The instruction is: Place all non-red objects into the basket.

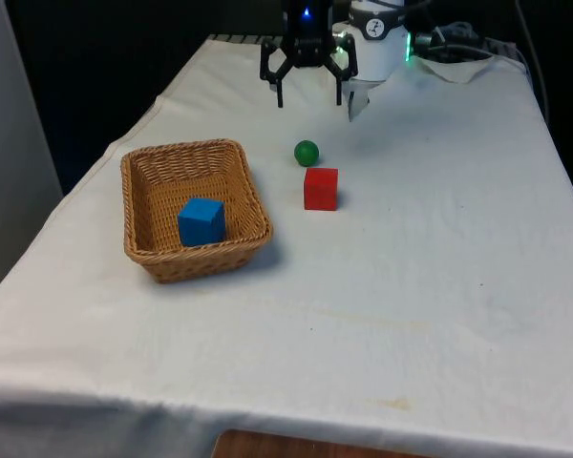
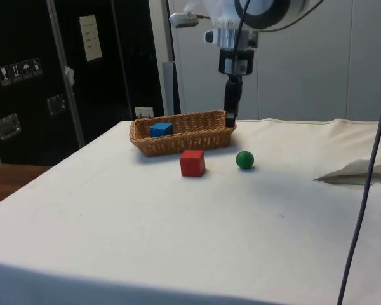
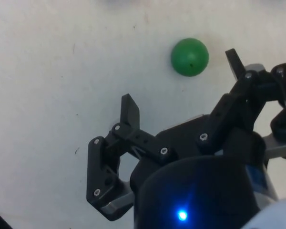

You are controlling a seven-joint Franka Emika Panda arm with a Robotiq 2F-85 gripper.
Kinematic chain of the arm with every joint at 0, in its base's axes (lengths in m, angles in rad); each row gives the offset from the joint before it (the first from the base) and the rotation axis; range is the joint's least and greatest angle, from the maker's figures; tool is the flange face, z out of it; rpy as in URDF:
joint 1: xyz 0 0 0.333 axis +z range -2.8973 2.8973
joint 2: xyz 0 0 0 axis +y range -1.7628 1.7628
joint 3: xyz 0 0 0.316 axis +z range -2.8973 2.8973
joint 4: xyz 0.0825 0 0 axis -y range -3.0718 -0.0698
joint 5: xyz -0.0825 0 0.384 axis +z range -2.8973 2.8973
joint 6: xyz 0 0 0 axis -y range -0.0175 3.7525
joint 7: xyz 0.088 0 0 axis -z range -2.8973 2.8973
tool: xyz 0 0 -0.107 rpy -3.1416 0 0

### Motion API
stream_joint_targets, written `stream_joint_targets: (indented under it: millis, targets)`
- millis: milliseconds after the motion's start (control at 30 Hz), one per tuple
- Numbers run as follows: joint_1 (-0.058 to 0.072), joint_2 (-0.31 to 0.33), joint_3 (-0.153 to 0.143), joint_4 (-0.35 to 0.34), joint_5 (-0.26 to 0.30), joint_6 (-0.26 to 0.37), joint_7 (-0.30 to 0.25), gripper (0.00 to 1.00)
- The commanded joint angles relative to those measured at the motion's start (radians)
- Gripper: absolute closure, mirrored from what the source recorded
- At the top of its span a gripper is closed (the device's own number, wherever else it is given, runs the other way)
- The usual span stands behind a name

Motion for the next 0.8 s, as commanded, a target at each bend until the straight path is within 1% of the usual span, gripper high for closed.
stream_joint_targets:
  millis: [0,100,200,233,267,300,433,500,533,567,600,700,733,767]
  targets:
    - [0.002,-0.008,-0.002,-0.013,0.009,0.018,-0.012,0.0]
    - [0.002,-0.001,-0.005,-0.03,0.013,0.035,-0.019,0.0]
    - [0.005,0.009,-0.005,-0.042,0.02,0.048,-0.024,0.0]
    - [-0.001,0.013,-0.004,-0.036,0.0,0.036,-0.009,0.0]
    - [0.005,0.014,-0.004,-0.044,0.023,0.051,-0.025,0.0]
    - [0.007,0.027,-0.002,-0.046,0.029,0.059,-0.026,0.0]
    - [0.008,0.058,0.009,-0.046,0.043,0.071,-0.027,0.0]
    - [0.007,0.073,0.017,-0.046,0.052,0.077,-0.028,0.0]
    - [-0.001,0.074,0.011,-0.035,0.018,0.06,-0.009,0.0]
    - [0.006,0.081,0.021,-0.046,0.057,0.081,-0.028,0.0]
    - [0.006,0.094,0.03,-0.045,0.067,0.086,-0.028,0.0]
    - [0.004,0.115,0.044,-0.042,0.083,0.091,-0.03,0.0]
    - [0.002,0.128,0.054,-0.039,0.095,0.095,-0.032,0.0]
    - [-0.001,0.136,0.042,-0.029,0.057,0.083,-0.009,0.0]
